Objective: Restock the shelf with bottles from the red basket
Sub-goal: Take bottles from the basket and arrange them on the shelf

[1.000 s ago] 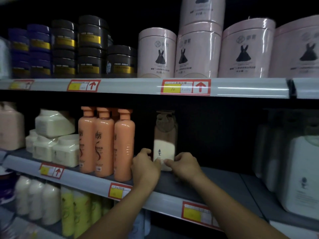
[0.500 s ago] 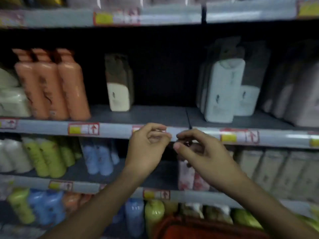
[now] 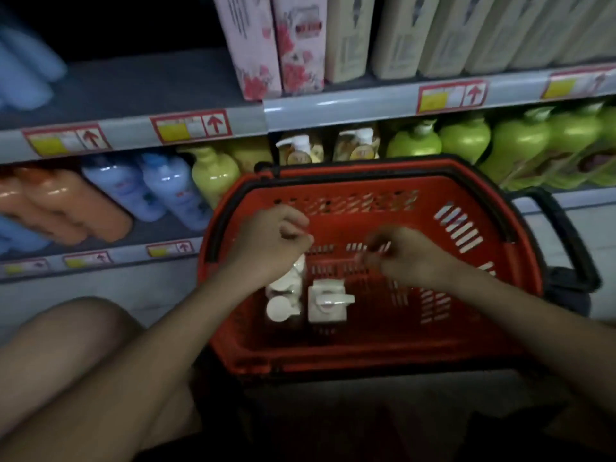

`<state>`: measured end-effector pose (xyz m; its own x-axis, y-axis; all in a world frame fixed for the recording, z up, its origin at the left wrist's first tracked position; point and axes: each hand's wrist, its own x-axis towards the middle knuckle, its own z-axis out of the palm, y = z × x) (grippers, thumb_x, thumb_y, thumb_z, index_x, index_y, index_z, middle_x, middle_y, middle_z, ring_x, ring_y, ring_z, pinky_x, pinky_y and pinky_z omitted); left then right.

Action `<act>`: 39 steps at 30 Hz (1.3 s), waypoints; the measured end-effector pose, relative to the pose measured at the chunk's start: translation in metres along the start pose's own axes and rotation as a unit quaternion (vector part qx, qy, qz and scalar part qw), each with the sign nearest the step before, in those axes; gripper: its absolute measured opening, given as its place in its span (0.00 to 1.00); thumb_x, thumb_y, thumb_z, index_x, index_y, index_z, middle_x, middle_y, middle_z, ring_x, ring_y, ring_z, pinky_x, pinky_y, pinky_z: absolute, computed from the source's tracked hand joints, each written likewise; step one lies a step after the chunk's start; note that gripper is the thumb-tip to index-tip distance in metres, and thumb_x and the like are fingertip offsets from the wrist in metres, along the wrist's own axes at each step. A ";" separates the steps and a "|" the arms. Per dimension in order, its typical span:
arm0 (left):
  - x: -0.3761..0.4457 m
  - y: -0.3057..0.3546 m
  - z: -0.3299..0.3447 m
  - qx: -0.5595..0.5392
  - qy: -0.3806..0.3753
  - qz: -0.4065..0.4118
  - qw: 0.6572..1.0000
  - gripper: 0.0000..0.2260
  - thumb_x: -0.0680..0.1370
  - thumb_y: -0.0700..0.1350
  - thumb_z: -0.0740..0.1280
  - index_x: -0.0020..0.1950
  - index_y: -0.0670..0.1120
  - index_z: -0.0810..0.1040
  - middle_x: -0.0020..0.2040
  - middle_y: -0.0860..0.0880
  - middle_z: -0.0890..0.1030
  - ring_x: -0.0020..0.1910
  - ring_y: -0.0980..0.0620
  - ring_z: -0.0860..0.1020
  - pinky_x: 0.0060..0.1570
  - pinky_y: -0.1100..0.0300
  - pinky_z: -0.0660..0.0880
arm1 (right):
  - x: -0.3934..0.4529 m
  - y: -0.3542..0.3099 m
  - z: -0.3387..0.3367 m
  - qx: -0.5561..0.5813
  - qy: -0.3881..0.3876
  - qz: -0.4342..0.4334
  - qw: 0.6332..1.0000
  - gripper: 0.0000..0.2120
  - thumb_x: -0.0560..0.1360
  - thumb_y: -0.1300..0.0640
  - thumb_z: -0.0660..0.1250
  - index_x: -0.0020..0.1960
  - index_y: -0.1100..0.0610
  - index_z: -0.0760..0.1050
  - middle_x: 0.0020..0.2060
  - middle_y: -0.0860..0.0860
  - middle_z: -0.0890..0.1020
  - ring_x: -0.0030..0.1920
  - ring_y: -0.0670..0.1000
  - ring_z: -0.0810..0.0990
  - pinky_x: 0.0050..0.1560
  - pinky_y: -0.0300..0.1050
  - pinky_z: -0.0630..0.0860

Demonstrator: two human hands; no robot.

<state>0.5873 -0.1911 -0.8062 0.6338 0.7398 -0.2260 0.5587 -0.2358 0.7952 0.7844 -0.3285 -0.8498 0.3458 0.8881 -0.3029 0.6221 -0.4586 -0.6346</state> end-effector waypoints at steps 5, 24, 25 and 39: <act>0.026 -0.013 0.003 0.110 -0.057 0.008 0.992 0.10 0.76 0.44 0.74 0.55 0.54 0.81 0.46 0.57 0.84 0.44 0.59 0.82 0.45 0.60 0.78 | 0.006 -0.019 0.064 -0.100 -0.165 -0.171 0.966 0.13 0.77 0.43 0.71 0.61 0.41 0.75 0.54 0.37 0.79 0.58 0.35 0.76 0.53 0.38 0.74; 0.003 -0.111 0.049 0.433 -0.240 0.133 0.858 0.14 0.83 0.42 0.61 0.68 0.42 0.73 0.68 0.42 0.72 0.71 0.42 0.69 0.62 0.54 0.70 | 0.028 -0.023 0.095 -0.241 -0.162 -0.210 0.933 0.22 0.78 0.44 0.65 0.70 0.49 0.71 0.66 0.51 0.75 0.63 0.58 0.75 0.64 0.56 0.72; 0.002 -0.109 0.049 0.408 -0.233 0.125 0.874 0.11 0.83 0.41 0.62 0.65 0.42 0.74 0.66 0.43 0.74 0.68 0.42 0.72 0.56 0.59 0.68 | 0.031 -0.023 0.094 -0.240 -0.158 -0.206 0.935 0.22 0.78 0.44 0.64 0.71 0.48 0.71 0.65 0.51 0.75 0.64 0.58 0.75 0.65 0.56 0.72; -0.010 -0.030 -0.038 0.015 0.015 0.096 0.995 0.23 0.62 0.38 0.79 0.53 0.46 0.76 0.44 0.50 0.85 0.38 0.55 0.80 0.39 0.57 0.79 | 0.050 -0.050 0.056 0.093 -0.193 -0.113 0.970 0.30 0.68 0.49 0.82 0.66 0.55 0.76 0.56 0.51 0.85 0.57 0.54 0.85 0.63 0.60 0.78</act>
<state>0.5442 -0.1676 -0.8063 0.7141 0.6980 -0.0545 0.4453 -0.3928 0.8046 0.7312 -0.2591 -0.8737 -0.0967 0.9271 -0.3622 0.5009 -0.2691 -0.8226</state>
